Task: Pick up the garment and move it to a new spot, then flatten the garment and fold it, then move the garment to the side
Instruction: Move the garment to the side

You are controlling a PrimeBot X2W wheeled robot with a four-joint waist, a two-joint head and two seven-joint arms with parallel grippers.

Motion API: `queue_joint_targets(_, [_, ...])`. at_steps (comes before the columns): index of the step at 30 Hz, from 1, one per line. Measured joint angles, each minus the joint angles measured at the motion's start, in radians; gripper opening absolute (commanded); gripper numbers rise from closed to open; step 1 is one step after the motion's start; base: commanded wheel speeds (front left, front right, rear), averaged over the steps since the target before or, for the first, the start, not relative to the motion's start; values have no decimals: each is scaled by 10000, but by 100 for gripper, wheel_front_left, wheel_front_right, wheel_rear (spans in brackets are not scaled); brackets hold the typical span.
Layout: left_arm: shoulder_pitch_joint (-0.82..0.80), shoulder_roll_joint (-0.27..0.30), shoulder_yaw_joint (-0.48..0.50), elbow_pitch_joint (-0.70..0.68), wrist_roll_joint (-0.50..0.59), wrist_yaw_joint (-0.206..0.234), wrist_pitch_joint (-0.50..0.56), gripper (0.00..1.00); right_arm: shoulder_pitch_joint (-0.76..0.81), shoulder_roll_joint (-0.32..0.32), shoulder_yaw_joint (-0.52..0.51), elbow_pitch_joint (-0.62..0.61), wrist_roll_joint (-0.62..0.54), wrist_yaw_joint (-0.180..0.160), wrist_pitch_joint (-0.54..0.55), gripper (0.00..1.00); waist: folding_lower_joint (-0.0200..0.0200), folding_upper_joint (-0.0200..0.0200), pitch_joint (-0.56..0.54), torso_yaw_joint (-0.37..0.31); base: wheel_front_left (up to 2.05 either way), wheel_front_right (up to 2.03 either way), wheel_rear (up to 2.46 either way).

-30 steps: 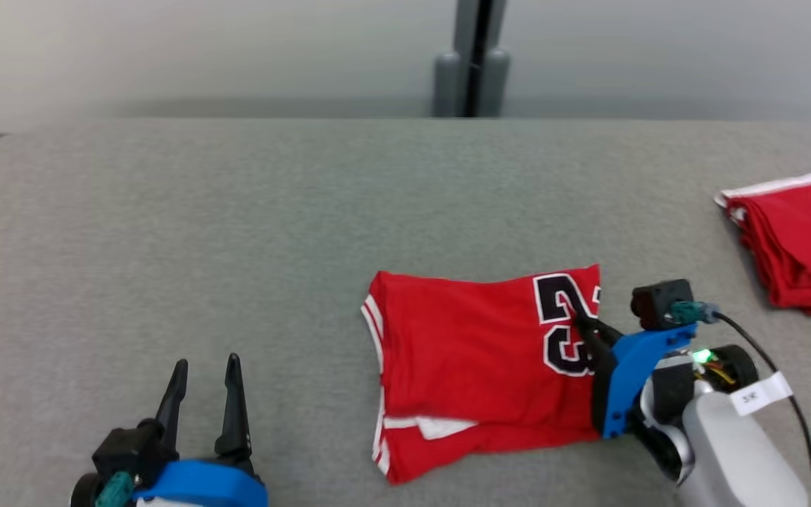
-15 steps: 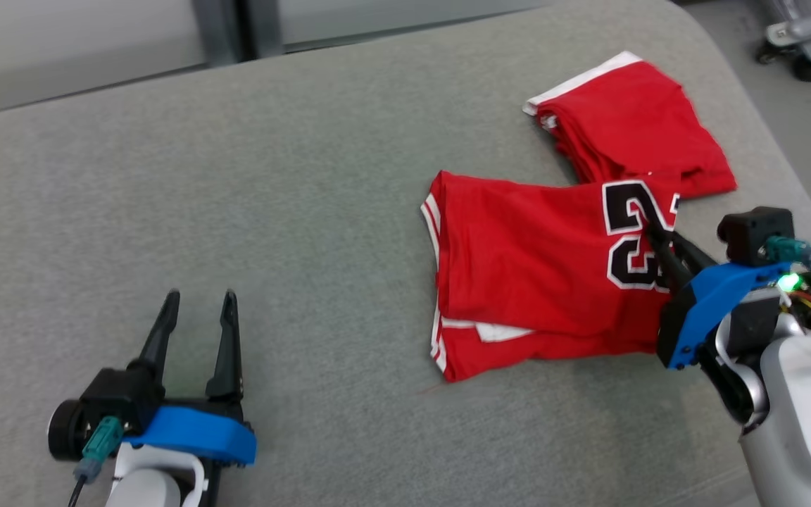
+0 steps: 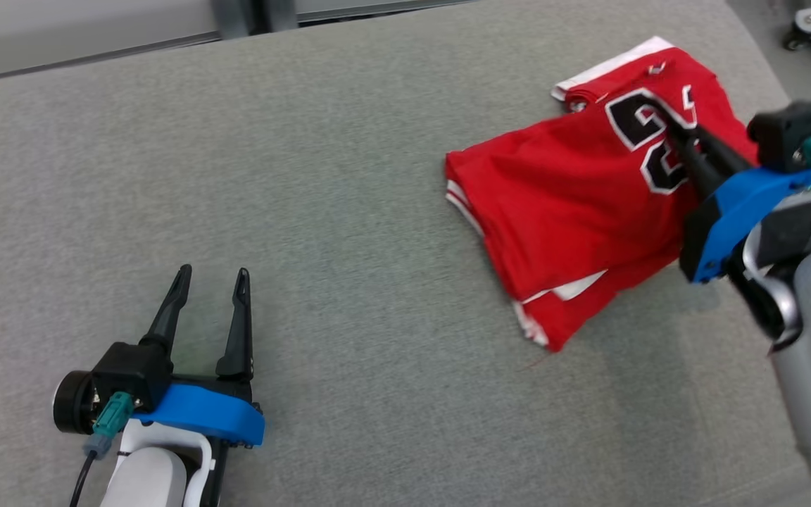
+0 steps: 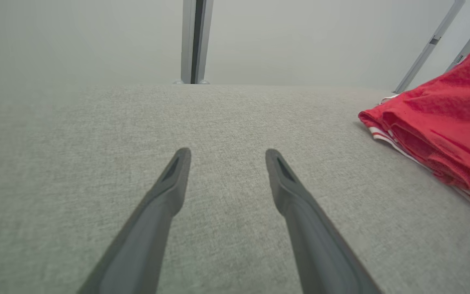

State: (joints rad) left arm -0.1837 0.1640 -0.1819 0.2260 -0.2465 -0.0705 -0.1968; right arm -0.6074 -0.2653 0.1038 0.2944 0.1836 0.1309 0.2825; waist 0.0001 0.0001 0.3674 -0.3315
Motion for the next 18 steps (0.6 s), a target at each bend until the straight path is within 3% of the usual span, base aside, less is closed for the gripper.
queue_joint_targets(6, [-35,-56,-136,-27,-2,29,-88,100,-941,-1360,198,-63,-433,2,1091,0,0,0,161,745,0,0,0])
queue_joint_targets(12, [-38,-259,-489,121,0,-8,-222,100,-1134,-2920,-932,265,-663,0,2034,0,-1,0,351,1536,0,0,0])
queue_joint_targets(16, [-92,-366,-660,201,2,-75,-284,100,-1102,-3624,-1649,732,-771,0,2228,0,-1,0,539,1940,0,0,0])
queue_joint_targets(17, [-133,-378,-708,215,4,-84,-309,100,-1103,-3661,-1818,842,-803,0,2230,11,-1,0,589,2020,0,0,0])
queue_joint_targets(18, [-179,-387,-755,224,6,-90,-318,100,-1105,-3657,-1967,932,-884,0,2144,40,-1,0,640,2090,0,0,0])
